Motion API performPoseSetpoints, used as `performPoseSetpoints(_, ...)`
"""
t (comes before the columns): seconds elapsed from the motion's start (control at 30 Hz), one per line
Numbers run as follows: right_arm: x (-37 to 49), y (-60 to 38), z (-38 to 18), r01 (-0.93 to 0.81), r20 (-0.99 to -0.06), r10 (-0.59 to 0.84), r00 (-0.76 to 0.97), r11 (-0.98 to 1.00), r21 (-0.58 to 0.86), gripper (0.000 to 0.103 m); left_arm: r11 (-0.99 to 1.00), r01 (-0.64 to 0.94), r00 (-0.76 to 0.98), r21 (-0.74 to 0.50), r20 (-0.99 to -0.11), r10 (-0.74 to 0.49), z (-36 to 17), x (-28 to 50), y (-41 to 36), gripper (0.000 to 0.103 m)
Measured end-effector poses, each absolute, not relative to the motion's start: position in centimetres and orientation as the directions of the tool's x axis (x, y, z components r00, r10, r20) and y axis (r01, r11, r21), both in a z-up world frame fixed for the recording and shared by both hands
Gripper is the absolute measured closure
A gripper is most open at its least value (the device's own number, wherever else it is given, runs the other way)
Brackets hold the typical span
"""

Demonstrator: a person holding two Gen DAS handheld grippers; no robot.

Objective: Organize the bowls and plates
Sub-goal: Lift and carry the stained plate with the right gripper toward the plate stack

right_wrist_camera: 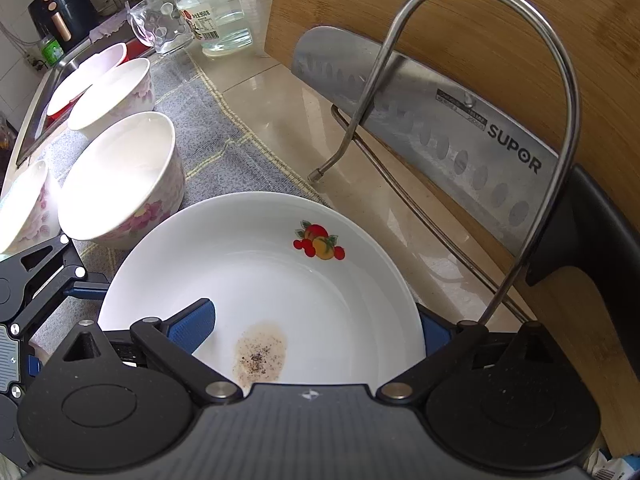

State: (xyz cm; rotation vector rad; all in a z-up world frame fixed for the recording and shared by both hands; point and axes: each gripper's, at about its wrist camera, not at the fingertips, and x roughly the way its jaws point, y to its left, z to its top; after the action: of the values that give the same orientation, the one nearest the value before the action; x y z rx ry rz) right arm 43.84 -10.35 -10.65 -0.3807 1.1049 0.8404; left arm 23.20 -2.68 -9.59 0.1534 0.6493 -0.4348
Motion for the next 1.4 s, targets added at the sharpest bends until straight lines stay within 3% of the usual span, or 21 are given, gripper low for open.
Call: performPoseSetpoints(1.4, 39.7, -12.2, -8.1, -0.731, -0.881, 0.428, 0.201, 0.665, 0.156, 0.0, 0.856, 0.516, 0.671, -0.007, -0.618, -0.409, -7.2, 20.7, -2.8, 0.007)
